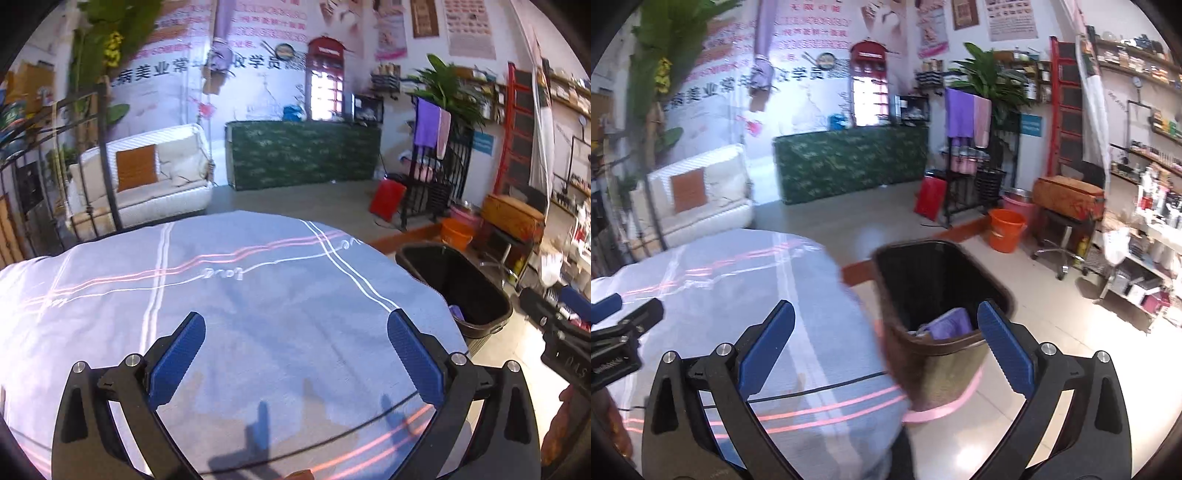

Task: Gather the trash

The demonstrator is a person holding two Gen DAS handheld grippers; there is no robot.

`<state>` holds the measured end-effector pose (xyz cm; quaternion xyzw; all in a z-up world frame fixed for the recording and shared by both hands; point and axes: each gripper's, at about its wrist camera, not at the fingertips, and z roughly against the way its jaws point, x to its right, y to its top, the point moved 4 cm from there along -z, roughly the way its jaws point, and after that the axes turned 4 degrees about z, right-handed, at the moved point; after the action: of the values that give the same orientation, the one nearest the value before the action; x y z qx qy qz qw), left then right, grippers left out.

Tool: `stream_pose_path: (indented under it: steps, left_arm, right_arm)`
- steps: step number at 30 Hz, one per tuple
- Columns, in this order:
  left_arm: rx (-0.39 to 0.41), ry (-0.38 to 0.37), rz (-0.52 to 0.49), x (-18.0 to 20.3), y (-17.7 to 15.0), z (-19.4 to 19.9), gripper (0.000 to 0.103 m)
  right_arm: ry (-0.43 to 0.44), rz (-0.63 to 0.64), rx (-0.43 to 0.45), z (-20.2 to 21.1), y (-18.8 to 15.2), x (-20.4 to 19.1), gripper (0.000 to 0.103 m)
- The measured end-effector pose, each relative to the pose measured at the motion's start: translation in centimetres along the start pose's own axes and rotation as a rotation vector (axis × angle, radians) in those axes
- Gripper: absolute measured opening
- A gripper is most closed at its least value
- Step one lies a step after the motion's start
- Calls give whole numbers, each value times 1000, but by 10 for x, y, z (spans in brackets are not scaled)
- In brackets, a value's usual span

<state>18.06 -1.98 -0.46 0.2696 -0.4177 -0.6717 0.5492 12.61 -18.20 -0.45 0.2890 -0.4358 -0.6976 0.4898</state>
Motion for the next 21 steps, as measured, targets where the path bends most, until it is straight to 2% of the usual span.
stream_pose_path:
  steps: [2,11,13,21]
  left_arm:
    - [23,4,20,-5,-1,13,98]
    - [41,-11,47,-15,-15,41,98]
    - [55,14,44,-19,-19,46,98]
    - [91,72,75,-25,-24,59,98]
  right_arm:
    - [33,11,13,14,2,-12,98]
    - [22,22,103,60,-4,-34,98]
    - [1,39,107,66,-5,-37,98]
    - [23,77,146,87,-10,-47,98]
